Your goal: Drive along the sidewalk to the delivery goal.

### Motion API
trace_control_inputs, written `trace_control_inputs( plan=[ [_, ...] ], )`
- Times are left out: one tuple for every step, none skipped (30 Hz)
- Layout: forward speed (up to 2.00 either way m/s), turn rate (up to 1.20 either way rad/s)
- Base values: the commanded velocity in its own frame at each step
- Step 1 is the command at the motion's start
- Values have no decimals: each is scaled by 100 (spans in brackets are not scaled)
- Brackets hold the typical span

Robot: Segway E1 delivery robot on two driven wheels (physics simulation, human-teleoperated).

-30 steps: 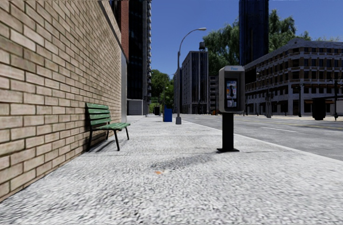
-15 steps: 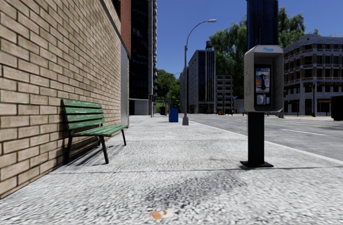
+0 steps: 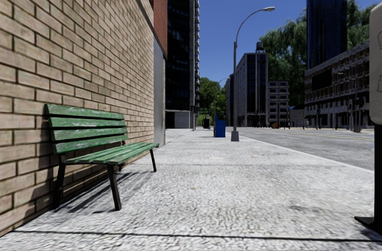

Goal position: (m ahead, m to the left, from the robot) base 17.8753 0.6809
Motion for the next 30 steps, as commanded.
trace_control_inputs(
  plan=[
    [200,0],
    [200,0],
    [200,0],
    [200,0],
    [200,0],
    [200,0],
    [200,0],
    [200,0],
    [200,0],
    [200,0],
    [200,0],
    [200,0],
    [200,0],
    [200,0],
    [200,0],
    [200,0],
    [200,0],
    [200,0],
    [200,0],
    [200,0],
    [200,0],
    [200,0],
    [200,0],
    [200,0],
    [200,0],
    [200,0],
    [200,0],
    [200,0],
    [200,0],
    [200,0]
  ],
)
